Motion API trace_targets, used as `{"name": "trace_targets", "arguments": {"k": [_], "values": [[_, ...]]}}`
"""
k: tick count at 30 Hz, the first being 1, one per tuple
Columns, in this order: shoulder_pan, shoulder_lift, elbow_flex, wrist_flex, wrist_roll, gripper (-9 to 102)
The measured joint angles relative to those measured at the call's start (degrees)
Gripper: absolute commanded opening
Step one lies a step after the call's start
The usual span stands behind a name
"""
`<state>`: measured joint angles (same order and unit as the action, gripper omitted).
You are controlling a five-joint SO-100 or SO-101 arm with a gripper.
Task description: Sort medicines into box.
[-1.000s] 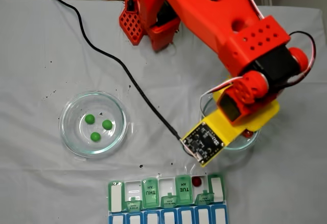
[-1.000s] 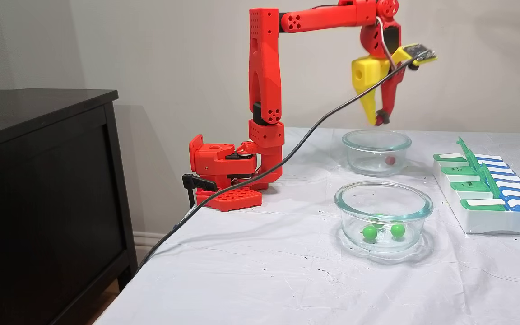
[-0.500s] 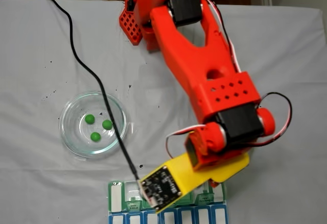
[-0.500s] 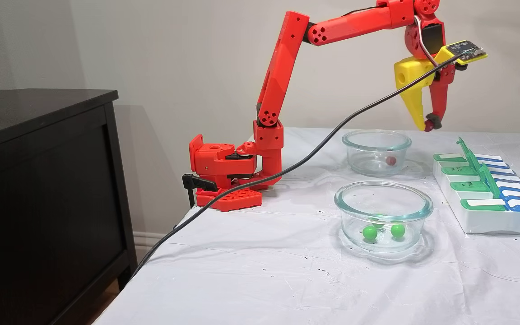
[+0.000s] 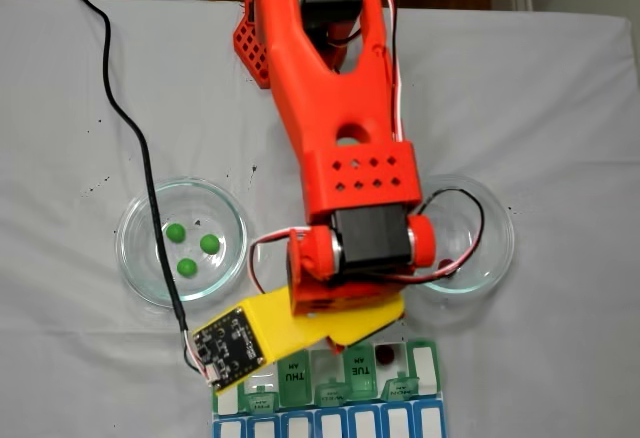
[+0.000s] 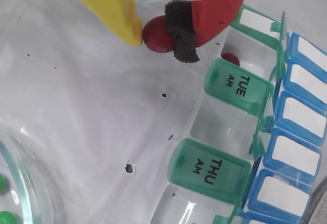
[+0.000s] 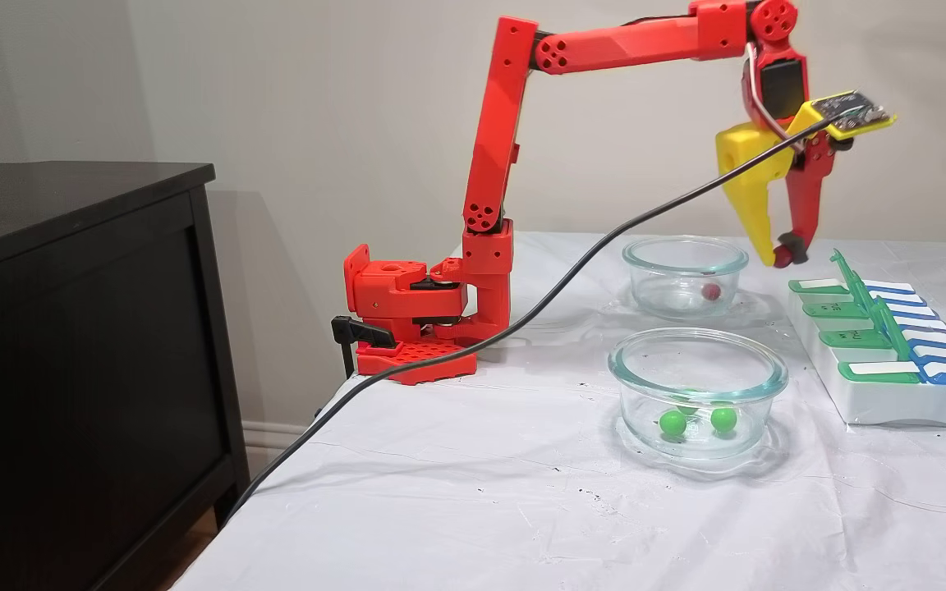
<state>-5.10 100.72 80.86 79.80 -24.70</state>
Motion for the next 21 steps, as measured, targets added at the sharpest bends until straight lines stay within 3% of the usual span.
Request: {"name": "trace_targets", "arguments": {"k": [6, 21], "values": [[1.9, -0.4, -0.2, -3.3, 0.0, 0], [1.9, -10.0, -8.4, -1.5, 0.5, 0]]}}
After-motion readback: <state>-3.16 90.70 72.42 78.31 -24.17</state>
